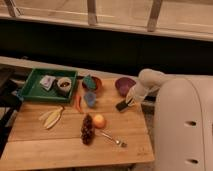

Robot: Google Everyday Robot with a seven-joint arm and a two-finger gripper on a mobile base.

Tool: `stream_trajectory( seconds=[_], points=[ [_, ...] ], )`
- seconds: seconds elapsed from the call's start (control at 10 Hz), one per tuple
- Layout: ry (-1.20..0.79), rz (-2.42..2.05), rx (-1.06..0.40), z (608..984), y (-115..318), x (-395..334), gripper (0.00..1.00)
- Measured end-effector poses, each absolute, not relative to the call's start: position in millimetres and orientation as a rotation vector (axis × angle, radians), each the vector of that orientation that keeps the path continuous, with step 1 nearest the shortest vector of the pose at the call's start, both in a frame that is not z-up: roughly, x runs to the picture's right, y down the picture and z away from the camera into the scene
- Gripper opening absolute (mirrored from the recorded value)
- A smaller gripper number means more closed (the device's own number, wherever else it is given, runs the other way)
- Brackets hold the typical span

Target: Place eraser in purple bowl

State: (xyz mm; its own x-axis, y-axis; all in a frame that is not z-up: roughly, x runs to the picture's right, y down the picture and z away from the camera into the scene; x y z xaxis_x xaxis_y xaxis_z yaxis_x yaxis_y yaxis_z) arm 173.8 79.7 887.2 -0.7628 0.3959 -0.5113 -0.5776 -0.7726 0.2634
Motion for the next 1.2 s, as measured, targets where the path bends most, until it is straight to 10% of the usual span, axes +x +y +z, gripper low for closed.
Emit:
stream_trajectory(
  seconds=[1.2],
  points=[
    [0.351,2.498,-0.444,854,-55,195,0.0]
  ],
)
